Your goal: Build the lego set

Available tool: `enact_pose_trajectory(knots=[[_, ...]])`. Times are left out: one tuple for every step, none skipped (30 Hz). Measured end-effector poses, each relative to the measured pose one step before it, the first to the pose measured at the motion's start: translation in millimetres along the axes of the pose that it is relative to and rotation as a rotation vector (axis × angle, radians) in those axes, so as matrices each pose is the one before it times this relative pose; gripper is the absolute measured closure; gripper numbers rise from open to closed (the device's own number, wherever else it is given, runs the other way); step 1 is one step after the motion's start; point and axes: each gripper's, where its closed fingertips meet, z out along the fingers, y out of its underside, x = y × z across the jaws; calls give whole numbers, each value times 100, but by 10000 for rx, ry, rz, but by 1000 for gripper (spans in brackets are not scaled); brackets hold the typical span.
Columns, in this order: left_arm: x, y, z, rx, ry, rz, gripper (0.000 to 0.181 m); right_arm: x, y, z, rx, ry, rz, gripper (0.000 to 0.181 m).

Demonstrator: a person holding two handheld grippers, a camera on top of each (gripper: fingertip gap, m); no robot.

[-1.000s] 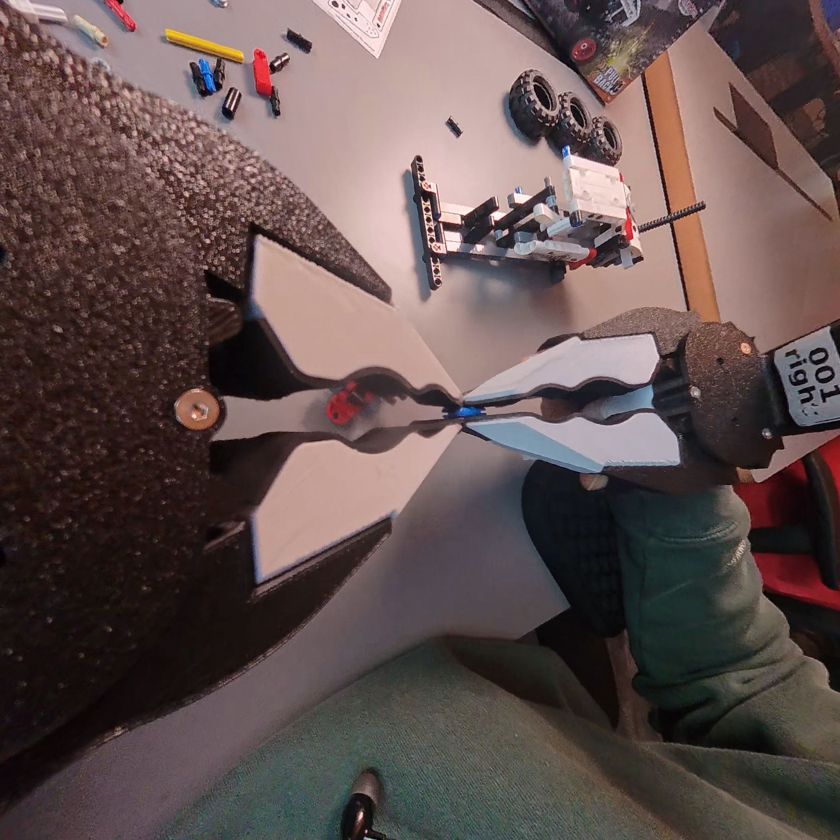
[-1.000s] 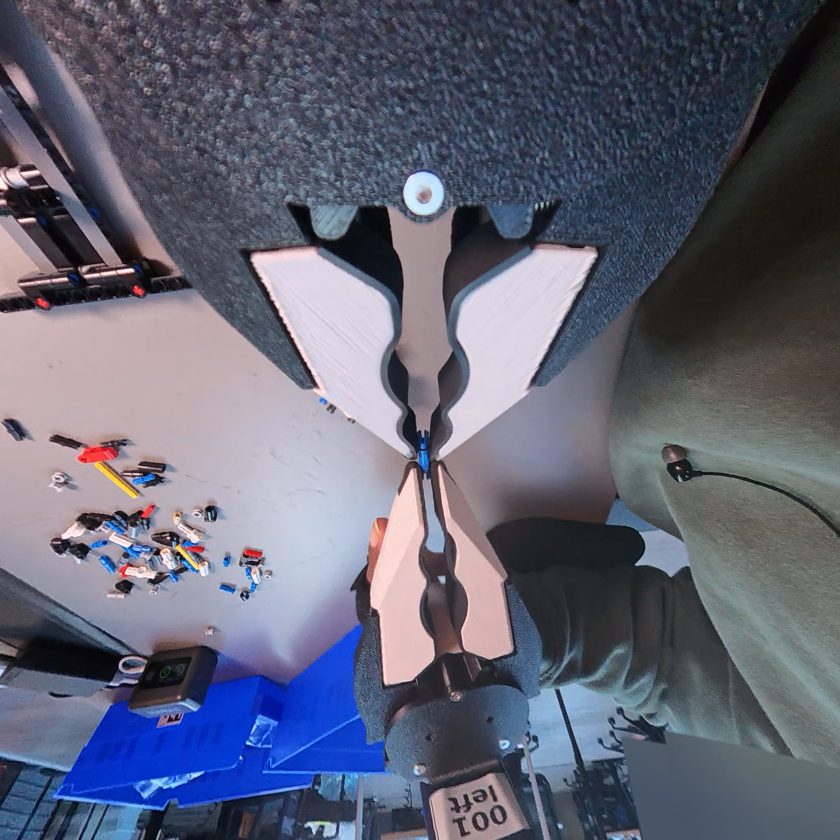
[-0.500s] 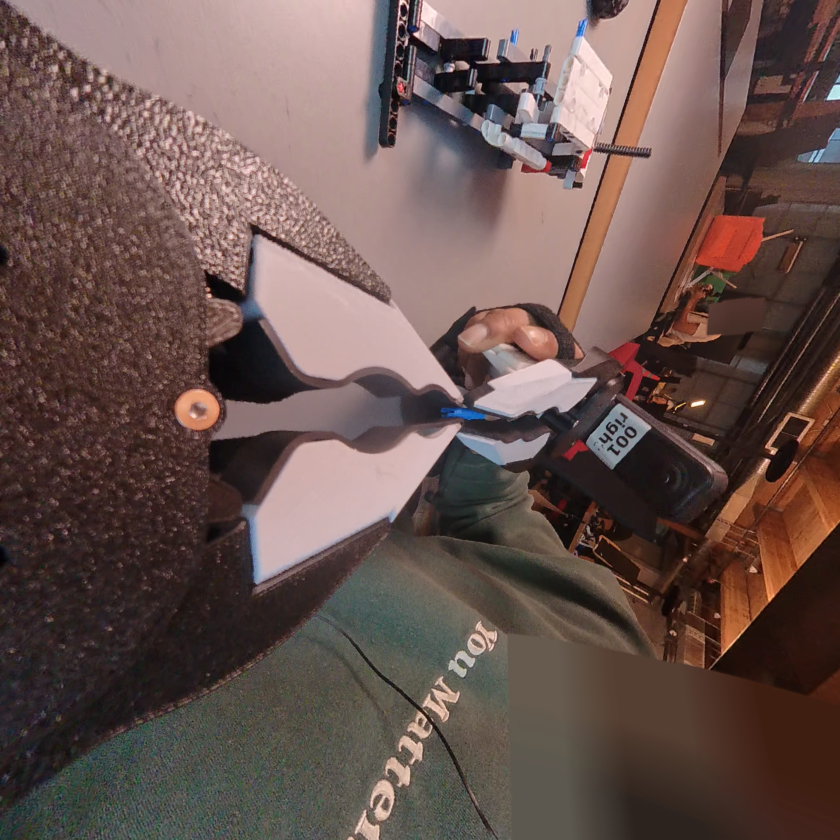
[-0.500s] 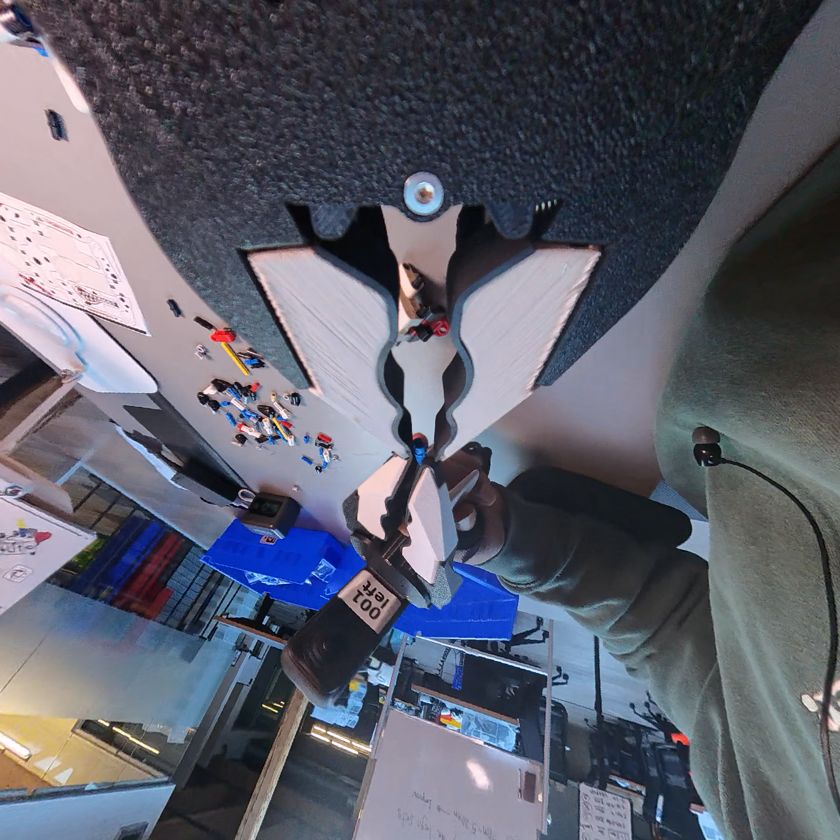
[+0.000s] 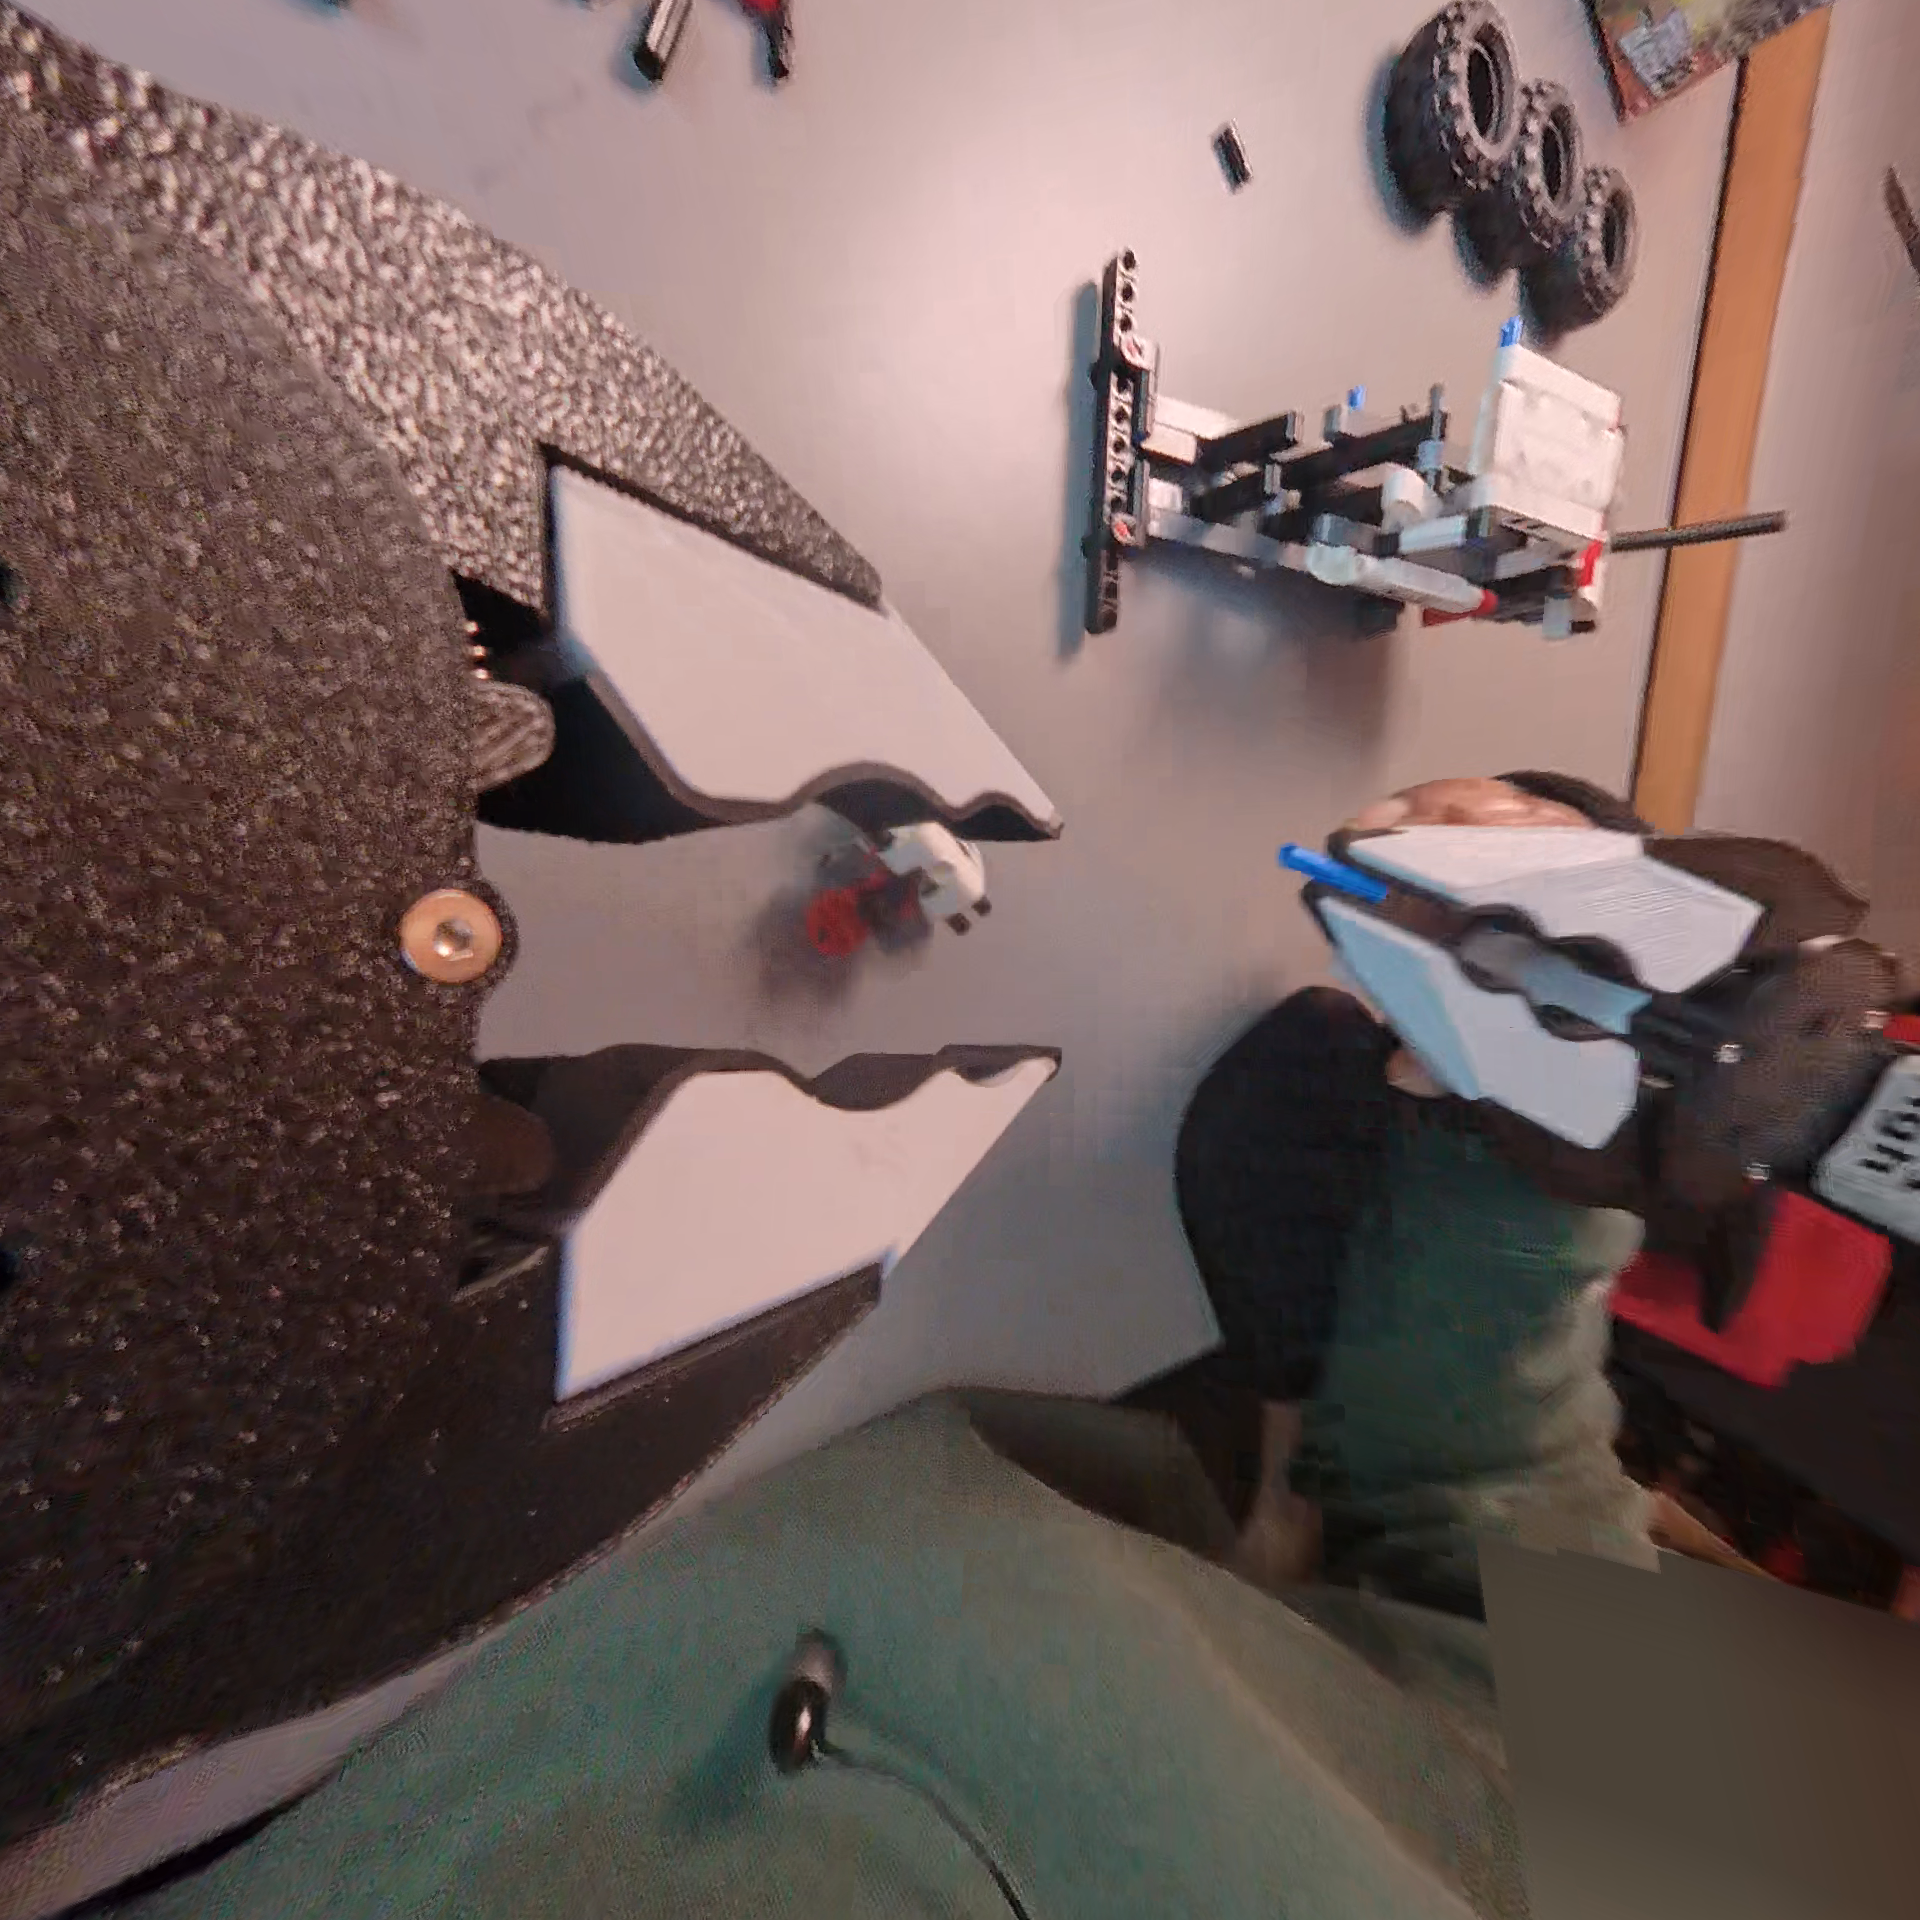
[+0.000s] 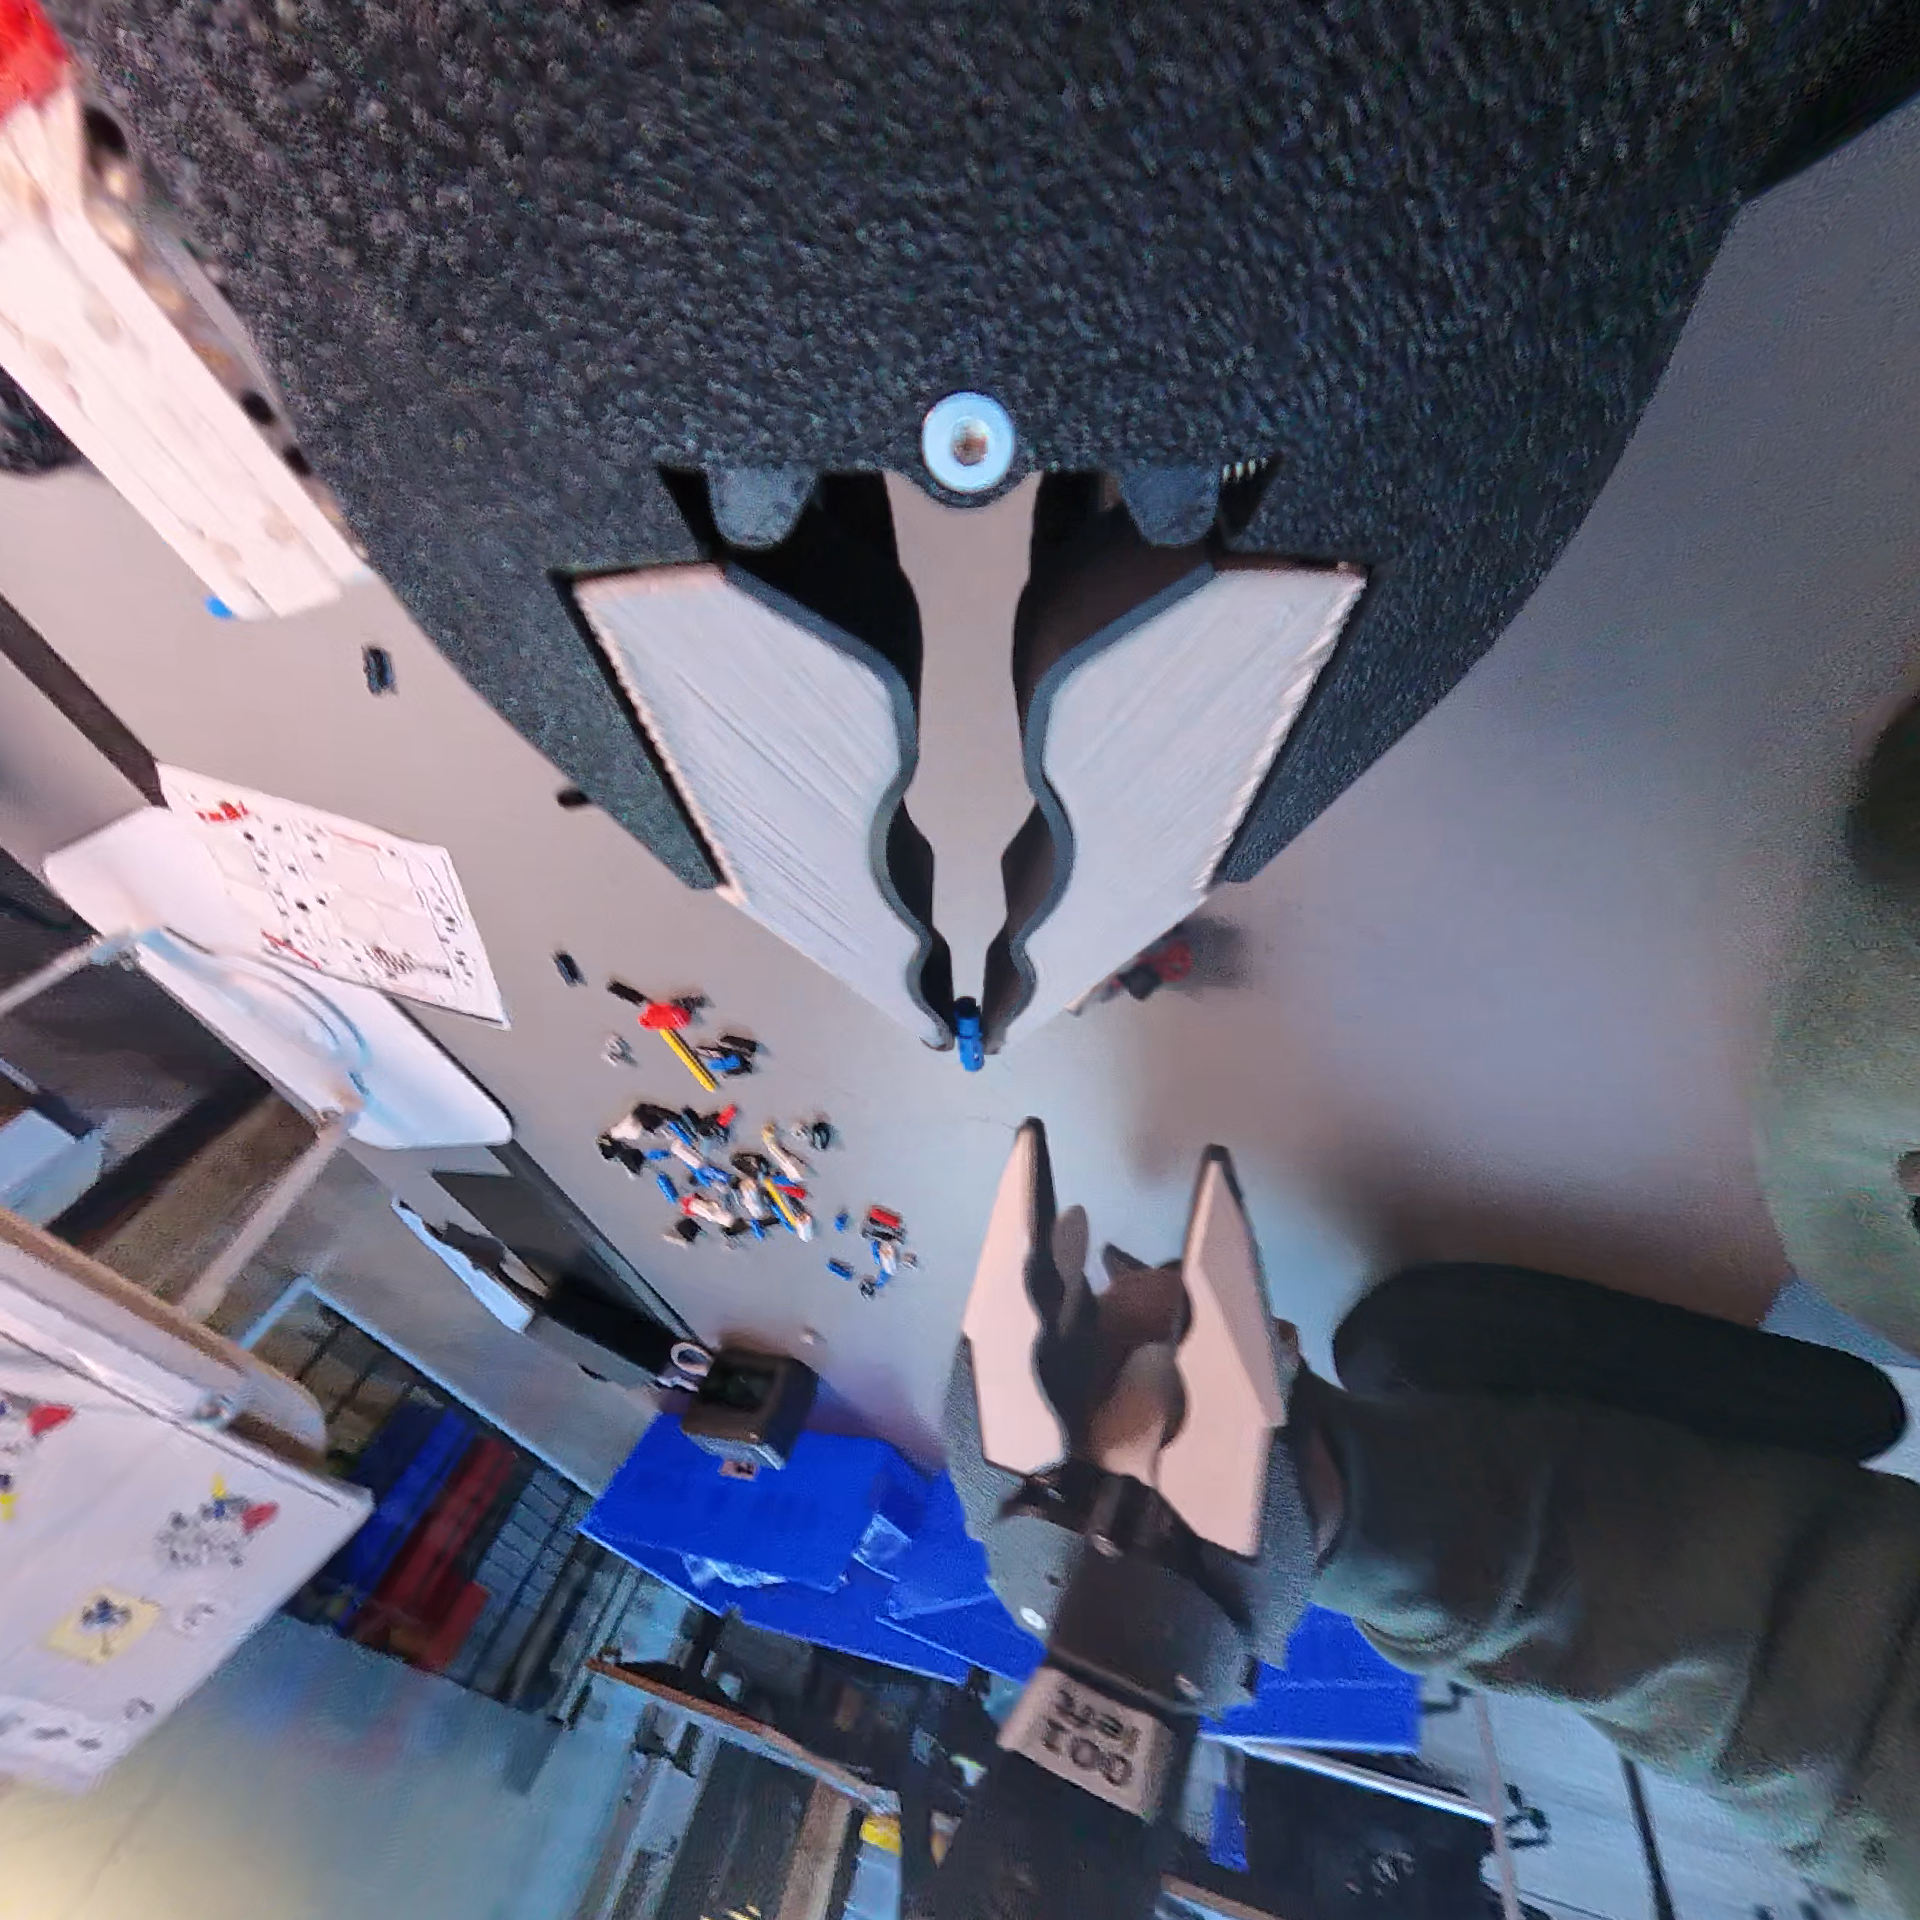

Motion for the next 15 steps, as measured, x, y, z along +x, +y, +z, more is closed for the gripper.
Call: enact_pose_trajectory(knots=[[-446, 744, 101, -510, -283, 315, 139, 796, 626, -396, -124, 224, 216, 177], [-245, 705, 301, -517, -181, 355, 135, 494, 436, -191, -94, 136, 192, 177], [-174, 725, 494, -609, -165, 422, 127, 227, 386, -2, -106, 66, 114, 177], [-66, 719, 635, -673, -120, 516, 119, 12, 369, 141, -127, 7, 10, 176], [70, 637, 688, -673, -33, 588, 114, -59, 380, 188, -163, -4, -46, 176], [-2, 518, 670, -631, -43, 610, 109, -48, 344, 150, -169, -4, -45, 176], [-95, 421, 596, -568, -51, 598, 103, -20, 280, 80, -118, -11, -1, 176], [-156, 301, 513, -484, -11, 512, 100, 22, 175, 28, -51, -25, 73, 176], [-134, 266, 417, -429, 89, 410, 100, 20, 99, -28, -9, -38, 96, 176], [-43, 402, 401, -470, 211, 315, 101, 21, 43, -63, 8, -15, 53, 176], [112, 725, 424, -587, 380, 167, 102, 24, 6, -77, 9, 2, 28, 176], [359, 136, 204, -145, 677, -179, 112, -42, -59, -77, 29, -20, 25, 176], [425, 122, 135, -101, 739, -263, 122, -91, -101, -57, 43, -36, 16, 176], [406, 79, 102, -107, 577, -149, 130, -89, -100, -25, 35, -22, -14, 176], [105, 47, 11, -80, 209, 180, 135, -92, -53, -19, 5, -12, -27, 176]])
